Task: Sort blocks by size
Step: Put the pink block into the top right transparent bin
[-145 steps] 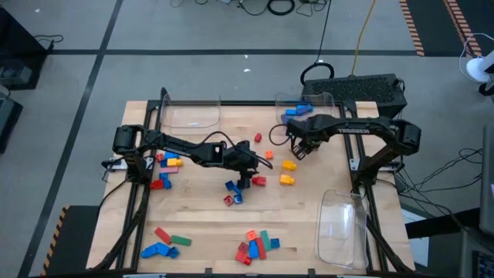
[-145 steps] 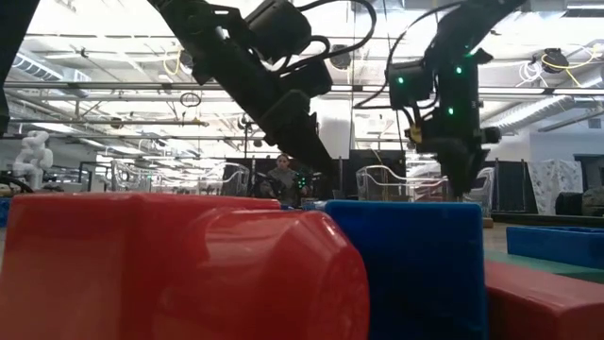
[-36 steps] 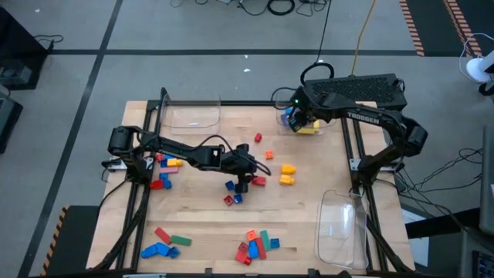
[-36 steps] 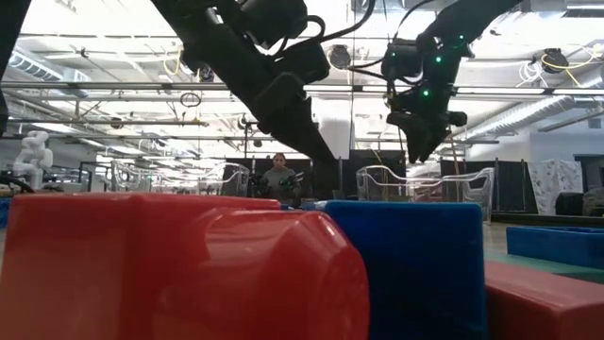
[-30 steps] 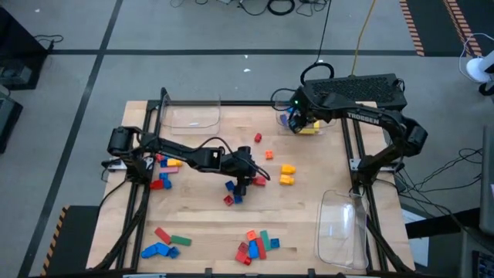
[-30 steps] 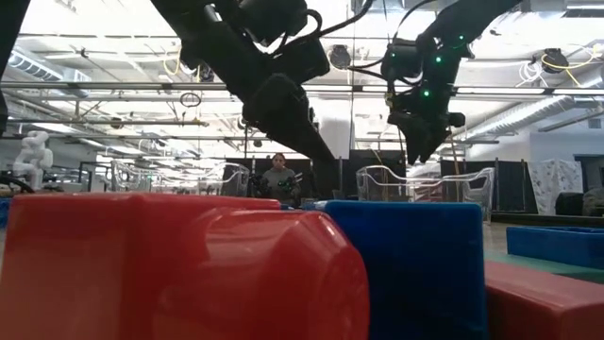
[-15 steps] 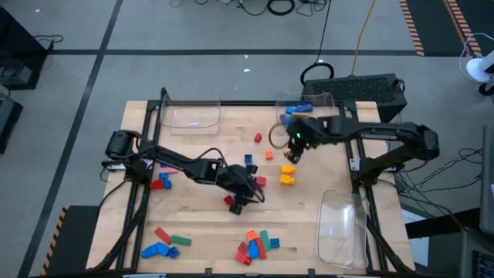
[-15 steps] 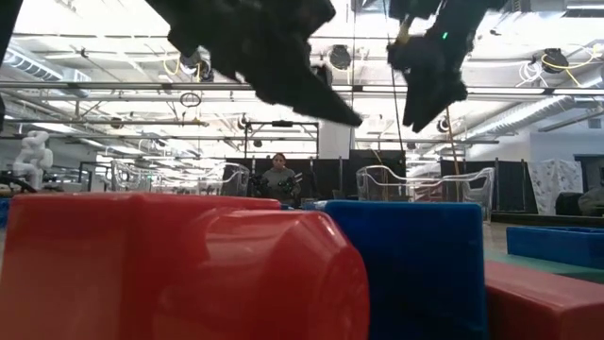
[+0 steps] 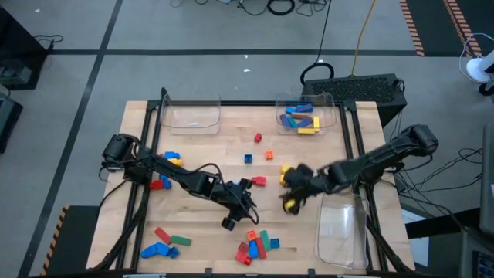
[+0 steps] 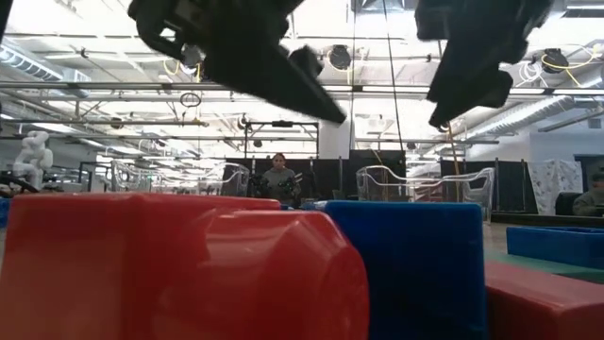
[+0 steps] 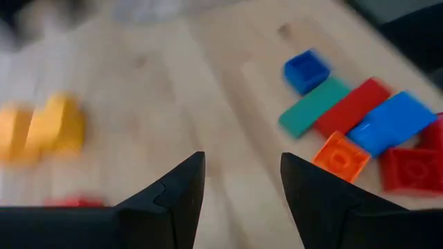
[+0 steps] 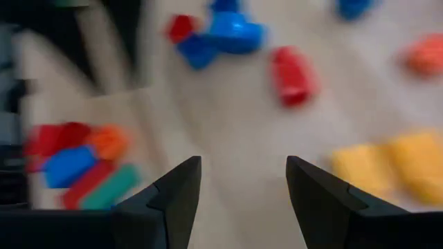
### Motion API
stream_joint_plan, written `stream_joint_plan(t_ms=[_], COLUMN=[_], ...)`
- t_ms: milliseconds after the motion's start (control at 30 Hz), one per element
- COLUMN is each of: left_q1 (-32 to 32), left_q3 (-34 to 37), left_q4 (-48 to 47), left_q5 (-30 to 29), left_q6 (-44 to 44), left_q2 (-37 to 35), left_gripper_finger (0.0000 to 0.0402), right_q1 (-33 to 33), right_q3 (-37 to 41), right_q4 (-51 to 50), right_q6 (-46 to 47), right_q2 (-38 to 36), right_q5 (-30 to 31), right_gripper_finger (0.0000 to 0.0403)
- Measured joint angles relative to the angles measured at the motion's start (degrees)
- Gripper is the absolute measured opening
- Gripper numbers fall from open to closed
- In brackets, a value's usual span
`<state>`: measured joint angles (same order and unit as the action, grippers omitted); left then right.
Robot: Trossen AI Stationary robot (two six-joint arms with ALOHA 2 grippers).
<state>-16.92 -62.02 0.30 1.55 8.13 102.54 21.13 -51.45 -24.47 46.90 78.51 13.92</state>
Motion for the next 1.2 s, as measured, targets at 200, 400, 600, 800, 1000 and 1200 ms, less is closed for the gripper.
stream_joint_plan(t_ms=[200, 400, 600, 800, 1000, 1200], left_q1=[-1.42, -3.74, 0.47, 5.93, 10.9, 16.08], left_q3=[0.0, 3.55, 11.63, 19.53, 23.18, 23.28], left_q4=[-20.65, -45.07, -54.24, -58.43, -58.92, -60.43], left_q5=[-9.65, -15.36, -12.48, -11.07, -8.6, -8.86], left_q6=[-16.39, -27.01, -31.4, -29.93, -30.24, -33.16], left_q2=[-1.36, -7.77, -20.95, -28.94, -29.55, -28.5], left_gripper_finger=[0.0191, 0.0191, 0.0191, 0.0191, 0.0191, 0.0191], right_q1=[6.61, 9.42, 10.03, 10.03, 9.93, 9.61], right_q3=[0.73, 0.73, 0.73, 0.71, 0.71, 0.71], right_q4=[11.55, 14.68, 21.0, 29.42, 37.29, 40.58], right_q6=[3.69, 7.83, 9.43, 7.88, 4.54, 1.27], right_q2=[6.59, 12.93, 19.11, 23.97, 26.98, 27.18], right_q5=[6.72, 14.43, 17.66, 17.67, 17.74, 18.11], right_gripper_finger=[0.0196, 0.0196, 0.0196, 0.0196, 0.0196, 0.0196])
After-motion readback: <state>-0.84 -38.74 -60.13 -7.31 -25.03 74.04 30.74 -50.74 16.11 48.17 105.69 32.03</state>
